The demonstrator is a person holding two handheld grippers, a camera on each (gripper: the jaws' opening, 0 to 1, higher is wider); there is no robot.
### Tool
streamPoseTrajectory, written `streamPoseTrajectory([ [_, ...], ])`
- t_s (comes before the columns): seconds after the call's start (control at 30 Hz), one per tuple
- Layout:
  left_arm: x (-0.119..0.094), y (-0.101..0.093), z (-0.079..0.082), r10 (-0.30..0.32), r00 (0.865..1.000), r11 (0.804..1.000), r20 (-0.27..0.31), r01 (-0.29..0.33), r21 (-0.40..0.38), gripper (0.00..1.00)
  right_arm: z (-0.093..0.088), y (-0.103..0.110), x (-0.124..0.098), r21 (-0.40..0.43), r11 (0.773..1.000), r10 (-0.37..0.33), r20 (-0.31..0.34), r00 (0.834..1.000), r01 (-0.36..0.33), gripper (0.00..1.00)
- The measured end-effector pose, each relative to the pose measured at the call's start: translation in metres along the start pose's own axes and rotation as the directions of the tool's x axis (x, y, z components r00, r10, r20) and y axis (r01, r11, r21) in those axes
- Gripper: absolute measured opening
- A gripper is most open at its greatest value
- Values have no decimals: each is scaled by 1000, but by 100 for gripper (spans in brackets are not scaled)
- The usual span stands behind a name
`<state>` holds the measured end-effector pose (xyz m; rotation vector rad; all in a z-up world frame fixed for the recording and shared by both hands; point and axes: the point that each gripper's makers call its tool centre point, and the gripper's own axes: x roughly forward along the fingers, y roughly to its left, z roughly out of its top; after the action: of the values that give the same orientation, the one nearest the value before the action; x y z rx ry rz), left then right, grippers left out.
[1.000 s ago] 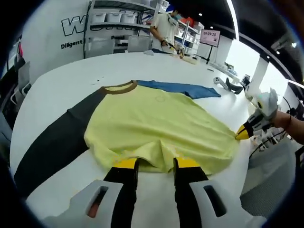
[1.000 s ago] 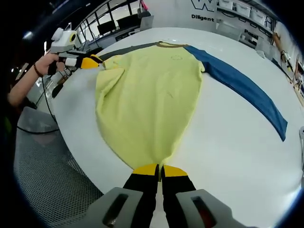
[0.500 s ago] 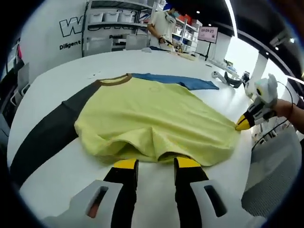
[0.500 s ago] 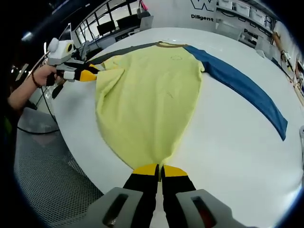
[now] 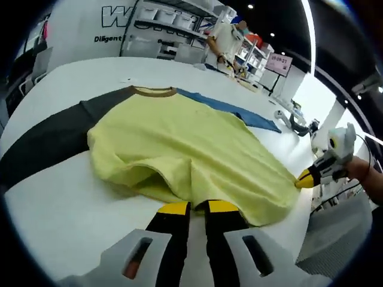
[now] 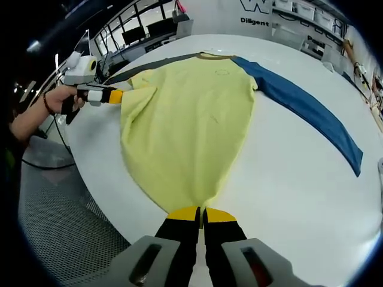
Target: Fold the garment on the visible template until the final outline fits inside the template.
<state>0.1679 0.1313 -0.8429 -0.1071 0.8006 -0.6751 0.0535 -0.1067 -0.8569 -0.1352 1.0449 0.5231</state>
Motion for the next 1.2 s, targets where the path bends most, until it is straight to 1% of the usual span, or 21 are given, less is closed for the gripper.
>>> streamPoseTrajectory([
  [0.03, 0, 3, -1, 14, 1000, 1000, -2, -14, -12, 1, 0, 0, 0, 1, 1000, 0, 0, 1000, 0, 0],
  [0.17, -3, 2, -1, 9, 1000, 1000, 8, -9, -9, 0, 0, 0, 0, -1, 1000, 0, -1, 1000, 0, 0],
  [0.2, -3, 1, -1, 4, 1000, 1000, 9, -4, -1, 0, 0, 0, 0, 1, 1000, 0, 0, 1000, 0, 0],
  [0.27, -6, 2, 1, 15, 1000, 1000, 18, -15, 11, 0, 0, 0, 0, 2, 1000, 0, 1, 1000, 0, 0],
  [0.3, -9, 1, 2, 11, 1000, 999, 21, -11, 30, 0, 0, 0, 0, 2, 1000, 0, 1, 1000, 0, 0],
  [0.33, -10, 1, 2, 14, 1000, 999, 23, -15, 29, 0, 0, 0, 0, 1, 1000, 0, 1, 1000, 0, 0],
  [0.37, -13, 1, 4, 20, 999, 999, 32, -21, 36, 0, 0, 0, 0, 1, 1000, 0, 0, 1000, 0, 0],
  [0.6, -35, -1, 10, 31, 999, 993, 38, -35, 109, 0, 0, 0, 0, 1, 1000, -2, 0, 1000, 2, 0],
  [0.67, -42, -1, 13, 37, 998, 990, 53, -44, 134, 0, 0, 0, 0, -1, 1000, -4, -2, 1000, 4, 0],
  [0.83, -62, -3, 17, 41, 997, 986, 64, -51, 158, 0, 1, -1, 0, -3, 1000, 0, 1, 1000, 0, 0],
  [0.9, -67, -3, 18, 45, 996, 985, 71, -56, 163, 0, 0, -2, 0, 20, 1000, 7, 5, 1000, -7, 0],
  [0.97, -75, -2, 17, 57, 997, 978, 56, -67, 198, 0, 0, -2, 0, 8, 1000, 4, 2, 1000, -4, 0],
  [1.03, -80, -3, 17, 57, 997, 975, 50, -67, 211, 0, 0, -1, 0, -4, 1000, -1, -4, 1000, 1, 0],
  [1.13, -87, -8, 14, 46, 999, 970, 30, -52, 238, 0, 1, -1, 0, -18, 1000, -8, -12, 1000, 7, 0],
  [1.2, -90, -9, 11, 48, 999, 957, 7, -48, 284, 0, 0, -1, 0, -23, 1000, -10, -13, 1000, 10, 0],
])
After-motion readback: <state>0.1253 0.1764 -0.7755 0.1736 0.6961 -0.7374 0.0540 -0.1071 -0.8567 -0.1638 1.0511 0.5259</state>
